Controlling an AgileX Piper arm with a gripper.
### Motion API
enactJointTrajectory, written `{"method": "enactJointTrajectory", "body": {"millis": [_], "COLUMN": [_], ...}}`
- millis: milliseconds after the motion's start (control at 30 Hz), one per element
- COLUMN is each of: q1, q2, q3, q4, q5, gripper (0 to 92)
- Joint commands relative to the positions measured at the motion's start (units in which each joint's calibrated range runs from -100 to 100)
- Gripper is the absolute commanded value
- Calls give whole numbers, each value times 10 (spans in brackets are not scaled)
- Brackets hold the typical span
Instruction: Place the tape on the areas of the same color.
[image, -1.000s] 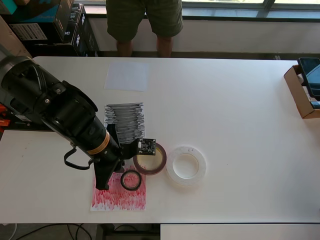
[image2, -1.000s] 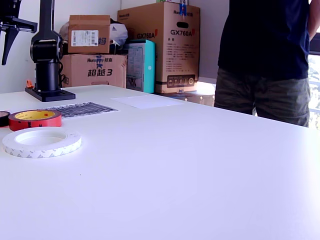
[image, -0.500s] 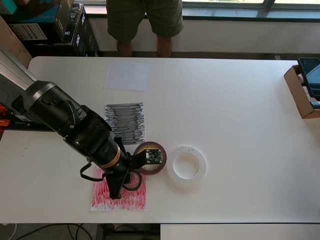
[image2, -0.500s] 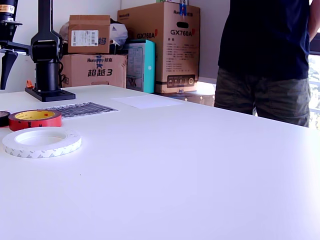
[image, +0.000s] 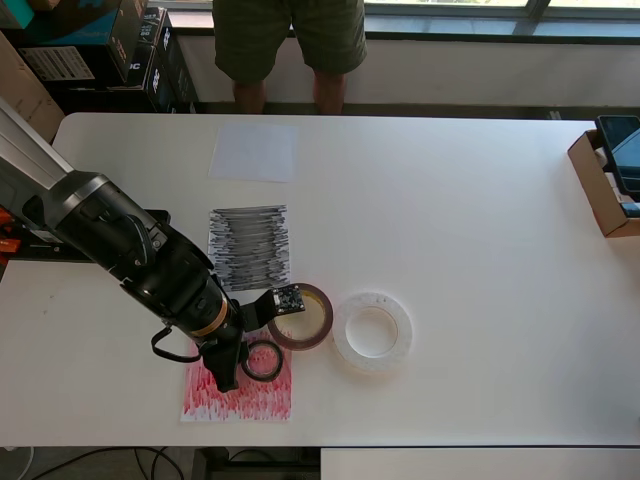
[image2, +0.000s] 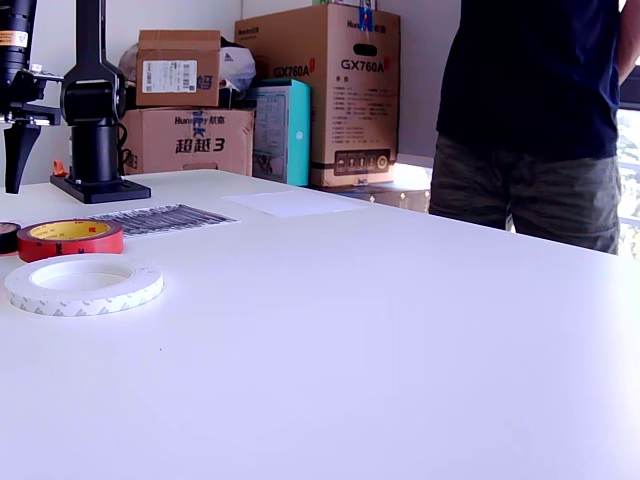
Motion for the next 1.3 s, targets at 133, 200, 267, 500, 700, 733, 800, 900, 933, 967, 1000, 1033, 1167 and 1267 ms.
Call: {"method": "enactJointTrajectory", "body": {"millis": [133,200,267,500,700,733,800,900,933,967,1000,1033,1167,1267], "q1": [1,12,25,45,44,43,42,35,34,33,32,30,21,15], "q2": [-4,-3,3,42,43,43,43,43,43,43,43,43,47,50], "q3": [-7,-7,-8,-8,-4,-2,-1,1,1,1,1,1,2,3], "q4": [1,1,-16,-76,-74,-74,-74,-74,-74,-73,-73,-72,-72,-72], "q5": [1,-3,-4,1,2,2,2,2,2,2,2,2,1,1], "gripper": [683,683,683,683,683,683,683,683,682,680,680,680,680,680]}}
